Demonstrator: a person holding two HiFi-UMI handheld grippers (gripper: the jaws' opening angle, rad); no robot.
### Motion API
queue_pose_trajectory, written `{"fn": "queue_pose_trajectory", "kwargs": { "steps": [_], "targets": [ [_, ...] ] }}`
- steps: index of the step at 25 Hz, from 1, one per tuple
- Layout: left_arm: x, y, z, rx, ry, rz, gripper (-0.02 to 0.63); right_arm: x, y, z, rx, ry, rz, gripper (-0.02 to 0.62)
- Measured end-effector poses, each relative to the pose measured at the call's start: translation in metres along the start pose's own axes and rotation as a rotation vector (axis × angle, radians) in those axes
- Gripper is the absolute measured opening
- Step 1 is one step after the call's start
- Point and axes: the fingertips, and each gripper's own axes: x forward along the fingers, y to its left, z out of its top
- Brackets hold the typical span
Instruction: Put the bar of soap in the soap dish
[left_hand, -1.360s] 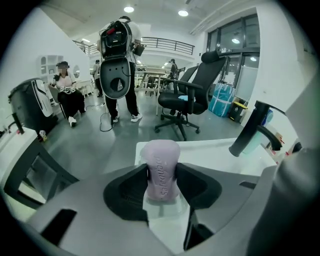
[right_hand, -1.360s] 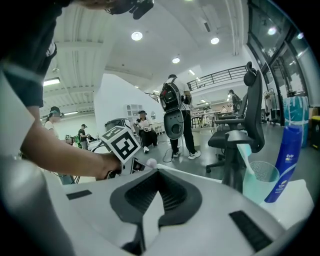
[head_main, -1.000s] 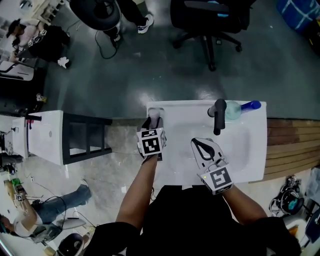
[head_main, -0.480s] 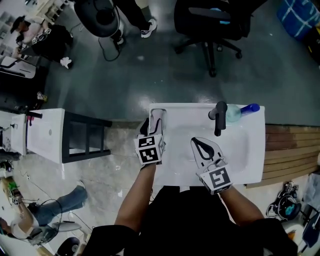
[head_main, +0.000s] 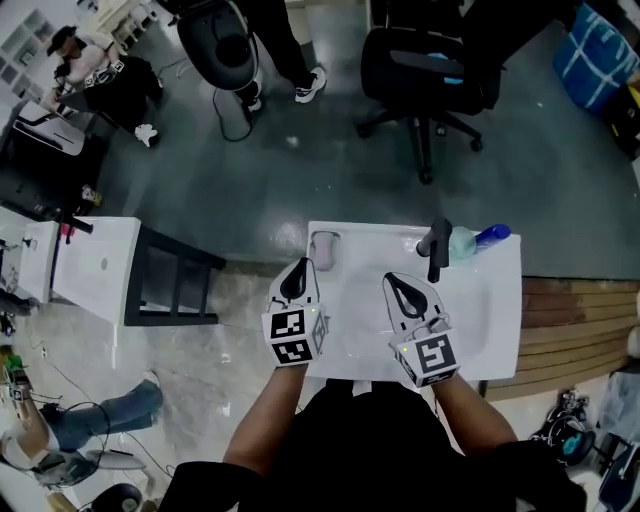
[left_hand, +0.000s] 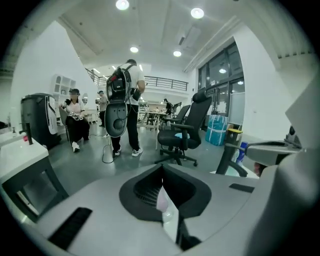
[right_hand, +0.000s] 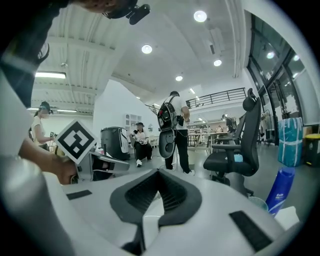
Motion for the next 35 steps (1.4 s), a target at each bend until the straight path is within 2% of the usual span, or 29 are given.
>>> {"fn": "queue_pose_trajectory", "kwargs": {
  "steps": [8, 13, 16, 21, 35],
  "targets": [
    [-0.047, -0.004, 0.022, -0.021, -0.127, -0.055, 0.021, -0.005, 0.002, 0.023, -0.046, -0.044, -0.038, 0.006],
    [-0.049, -0.001, 0.020, -0.024, -0.109, -0.056, 0.021, -0.011, 0.006, 0.037, -0.090, -0.072, -0.021, 0.006],
    [-0.053, -0.004, 0.024, -0.017, -0.135, -0.078, 0.021, -0.016, 0.006, 0.044, -0.110, -0.091, -0.025, 0.006],
    [-0.058, -0.011, 0.029, 0.005, -0.181, -0.102, 0.021, -0.018, 0.000, 0.050, -0.090, -0.101, -0.051, 0.006],
    [-0.050, -0.014, 0.027, 0.017, -0.164, -0.117, 0.021, -0.018, -0.010, 0.048, -0.091, -0.105, -0.069, 0.006]
  ]
}}
